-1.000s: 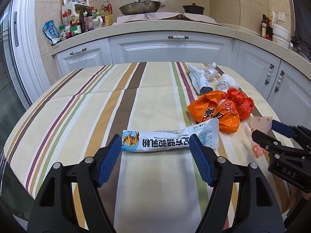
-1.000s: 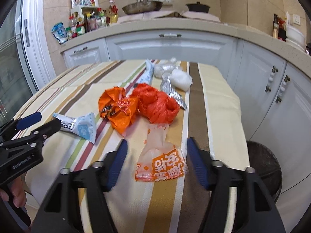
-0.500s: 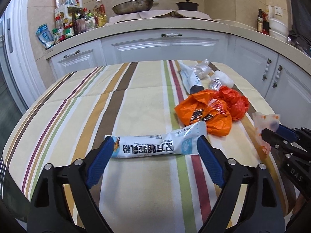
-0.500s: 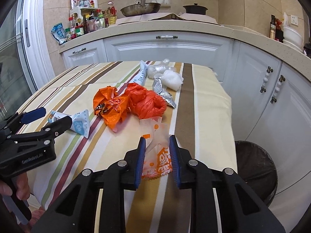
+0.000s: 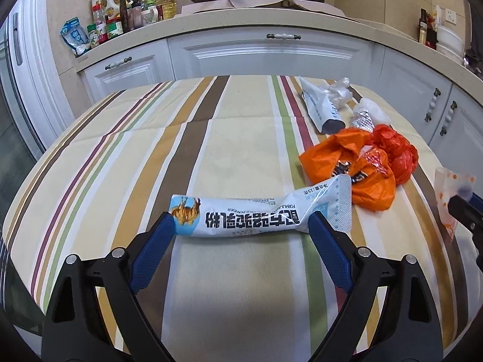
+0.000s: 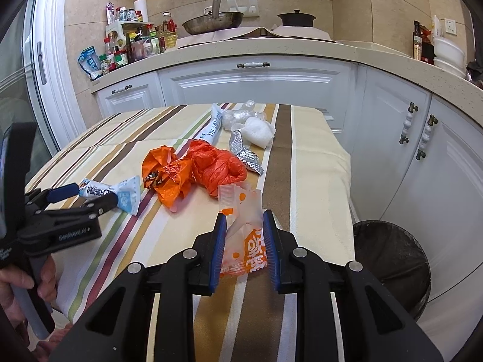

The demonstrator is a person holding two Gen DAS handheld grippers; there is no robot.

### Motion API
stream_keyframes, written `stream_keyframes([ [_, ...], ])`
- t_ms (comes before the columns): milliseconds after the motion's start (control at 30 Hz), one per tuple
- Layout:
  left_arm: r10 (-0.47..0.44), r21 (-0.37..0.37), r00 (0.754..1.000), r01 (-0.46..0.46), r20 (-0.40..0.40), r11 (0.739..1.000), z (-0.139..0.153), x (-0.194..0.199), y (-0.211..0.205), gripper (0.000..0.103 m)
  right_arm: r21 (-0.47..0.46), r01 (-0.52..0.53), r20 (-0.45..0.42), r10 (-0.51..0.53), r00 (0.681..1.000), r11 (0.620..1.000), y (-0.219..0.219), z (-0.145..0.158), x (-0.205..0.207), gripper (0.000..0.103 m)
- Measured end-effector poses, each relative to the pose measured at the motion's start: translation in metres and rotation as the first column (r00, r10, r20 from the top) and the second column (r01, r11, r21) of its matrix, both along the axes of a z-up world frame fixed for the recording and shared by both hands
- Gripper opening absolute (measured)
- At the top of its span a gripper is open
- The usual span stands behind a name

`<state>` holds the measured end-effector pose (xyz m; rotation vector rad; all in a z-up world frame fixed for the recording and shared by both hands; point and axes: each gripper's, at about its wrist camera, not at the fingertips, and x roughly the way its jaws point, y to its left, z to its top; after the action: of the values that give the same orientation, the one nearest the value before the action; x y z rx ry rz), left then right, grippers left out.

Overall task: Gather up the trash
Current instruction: 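Grasp the end of the white snack wrapper with the left tool and lift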

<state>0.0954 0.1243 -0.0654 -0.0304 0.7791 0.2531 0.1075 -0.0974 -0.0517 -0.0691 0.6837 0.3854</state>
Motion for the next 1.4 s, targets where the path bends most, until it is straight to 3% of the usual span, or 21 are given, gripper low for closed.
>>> stream_keyframes([
  [500,-0.193,-0.095,0.978,0.186,-0.080,0.978,-0.010,0.029,-0.014,0.090,0.008,-0.005,-0.018,0.005,1.000,1.000,0.001,-0.004,0.004,0.026],
  [867,-0.203,-0.050,0.978,0.201,-0.053,0.978,-0.004,0.037,-0.038,0.093,0.030,0.008,-0.018,-0.007,1.000,1.000,-0.008,-0.003,0.004,0.026],
  [1100,-0.141,-0.073,0.988,0.136,-0.063,0.988,-0.004,0.038,-0.032,0.093,0.052,0.017,-0.022,-0.016,1.000,0.999,-0.016,-0.003,0.005,0.026],
  [1133,-0.133,-0.078,0.989,0.129,-0.060,0.989,-0.004,0.037,-0.030,0.092,0.054,0.019,-0.021,-0.018,1.000,0.998,-0.017,-0.002,0.005,0.026],
  [1267,-0.111,-0.103,0.992,0.104,-0.063,0.989,-0.005,0.033,-0.020,0.060,0.061,0.023,-0.021,-0.022,1.000,0.998,-0.021,-0.003,0.005,0.026],
  [1400,-0.114,-0.131,0.992,0.105,-0.060,0.986,-0.005,0.027,-0.014,0.041,0.059,0.018,-0.022,-0.016,1.000,0.998,-0.021,-0.003,0.005,0.026],
])
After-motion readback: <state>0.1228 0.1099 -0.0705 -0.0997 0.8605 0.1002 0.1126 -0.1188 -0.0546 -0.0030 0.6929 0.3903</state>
